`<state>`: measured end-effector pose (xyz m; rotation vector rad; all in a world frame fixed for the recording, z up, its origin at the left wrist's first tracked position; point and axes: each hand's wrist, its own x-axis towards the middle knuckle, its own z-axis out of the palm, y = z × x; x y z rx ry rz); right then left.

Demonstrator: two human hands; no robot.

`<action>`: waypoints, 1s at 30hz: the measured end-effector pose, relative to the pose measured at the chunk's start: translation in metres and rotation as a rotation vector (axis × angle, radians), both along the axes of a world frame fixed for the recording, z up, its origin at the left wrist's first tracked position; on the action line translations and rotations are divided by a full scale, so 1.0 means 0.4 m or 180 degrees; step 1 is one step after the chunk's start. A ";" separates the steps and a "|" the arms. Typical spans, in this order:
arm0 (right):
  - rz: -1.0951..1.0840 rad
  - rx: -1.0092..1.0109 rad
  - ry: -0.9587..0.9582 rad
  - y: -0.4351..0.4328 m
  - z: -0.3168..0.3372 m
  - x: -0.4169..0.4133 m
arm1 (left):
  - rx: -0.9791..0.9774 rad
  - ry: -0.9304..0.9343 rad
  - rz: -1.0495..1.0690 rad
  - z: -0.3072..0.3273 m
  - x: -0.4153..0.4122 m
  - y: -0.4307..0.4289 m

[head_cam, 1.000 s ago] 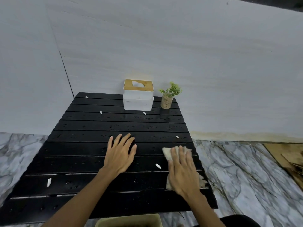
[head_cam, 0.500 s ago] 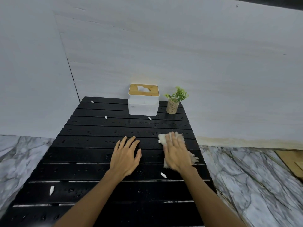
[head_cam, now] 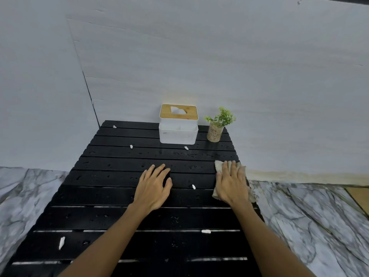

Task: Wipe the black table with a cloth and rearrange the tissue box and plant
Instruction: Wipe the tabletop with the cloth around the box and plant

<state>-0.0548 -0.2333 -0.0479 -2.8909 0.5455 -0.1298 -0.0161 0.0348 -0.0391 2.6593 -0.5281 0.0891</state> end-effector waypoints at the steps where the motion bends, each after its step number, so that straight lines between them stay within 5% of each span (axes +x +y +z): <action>1: 0.0107 -0.0058 0.0022 0.014 0.006 0.020 | -0.0018 0.0037 0.0004 0.001 0.009 -0.003; 10: 0.1651 0.0091 -0.0198 0.152 0.012 -0.019 | -0.0324 0.0153 0.0010 0.006 0.085 0.002; 18: -0.0054 0.0073 -0.0287 -0.022 -0.015 0.036 | -0.0646 0.0122 -0.0284 0.004 0.115 0.049; 23: -0.0242 0.0165 -0.0085 -0.045 0.007 0.189 | -0.0545 -0.0093 -0.0317 -0.014 0.120 0.051; 30: 0.1331 -0.0057 -0.0060 0.104 0.026 0.185 | -0.0612 -0.0057 -0.0122 -0.018 0.152 0.055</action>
